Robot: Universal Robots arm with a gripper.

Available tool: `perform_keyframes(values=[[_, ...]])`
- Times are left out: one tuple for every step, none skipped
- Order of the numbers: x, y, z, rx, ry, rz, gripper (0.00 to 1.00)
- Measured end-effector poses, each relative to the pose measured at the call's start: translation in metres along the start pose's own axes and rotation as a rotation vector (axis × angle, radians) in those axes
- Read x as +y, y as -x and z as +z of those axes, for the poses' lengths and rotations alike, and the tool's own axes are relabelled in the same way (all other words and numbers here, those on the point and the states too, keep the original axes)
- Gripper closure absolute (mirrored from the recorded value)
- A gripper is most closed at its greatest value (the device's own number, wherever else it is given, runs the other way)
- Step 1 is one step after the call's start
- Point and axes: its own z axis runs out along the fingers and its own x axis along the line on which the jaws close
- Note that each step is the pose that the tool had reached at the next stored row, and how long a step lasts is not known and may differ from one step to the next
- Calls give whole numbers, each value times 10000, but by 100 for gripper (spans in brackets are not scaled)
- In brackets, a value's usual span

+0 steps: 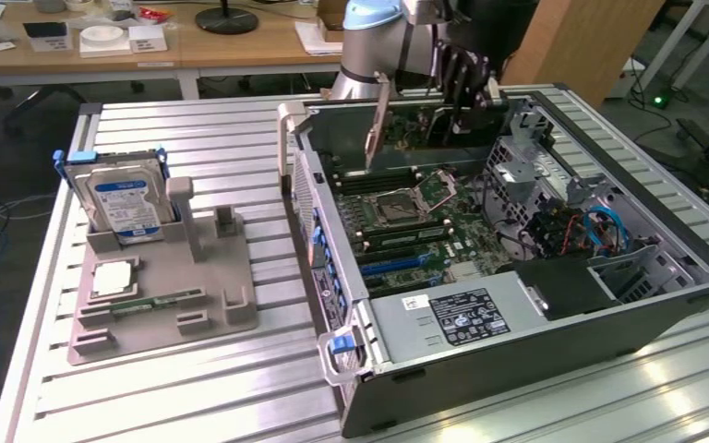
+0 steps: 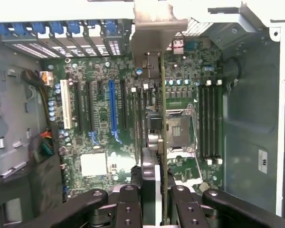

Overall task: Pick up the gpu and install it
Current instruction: 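Insert the gpu into the slot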

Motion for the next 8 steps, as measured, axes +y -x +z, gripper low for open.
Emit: perform_keyframes(values=[[2,0,10,-1,7,2,72],[2,-1,20,4,38,3,72],[7,-3,31,6,74,4,72],[18,-4,41,7,104,-5,72],[33,-6,51,8,121,-27,72],[38,-7,63,8,124,-57,72],[38,-8,79,7,126,-92,72],[38,-9,90,6,120,-129,72]])
